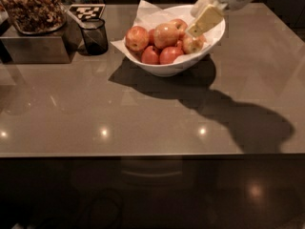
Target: Pick apple from white bowl
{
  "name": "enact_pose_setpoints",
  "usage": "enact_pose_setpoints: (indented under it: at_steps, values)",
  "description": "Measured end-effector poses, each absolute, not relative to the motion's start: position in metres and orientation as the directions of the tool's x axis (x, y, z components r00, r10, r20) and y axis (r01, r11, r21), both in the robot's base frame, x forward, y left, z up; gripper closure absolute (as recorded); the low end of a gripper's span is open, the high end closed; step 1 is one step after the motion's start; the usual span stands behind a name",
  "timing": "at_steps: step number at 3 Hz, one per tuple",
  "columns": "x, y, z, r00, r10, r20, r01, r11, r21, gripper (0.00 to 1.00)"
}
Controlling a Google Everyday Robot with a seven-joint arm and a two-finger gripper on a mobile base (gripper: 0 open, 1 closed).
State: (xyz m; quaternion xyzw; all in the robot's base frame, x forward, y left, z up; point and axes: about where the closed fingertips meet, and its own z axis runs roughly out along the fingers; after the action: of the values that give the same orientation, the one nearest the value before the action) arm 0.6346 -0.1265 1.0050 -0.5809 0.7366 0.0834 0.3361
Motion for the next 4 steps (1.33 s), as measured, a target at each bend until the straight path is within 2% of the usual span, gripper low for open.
enact_pose_setpoints:
  at_steps: [2, 4]
  values:
    - [0.676, -0.086, 0.978, -0.037, -0.798, -0.601, -0.958, 0.199, -0.205, 0.33]
    - [0.688, -0.098, 0.951, -0.088, -0.845, -0.528, -0.969, 0.195, -0.151, 0.36]
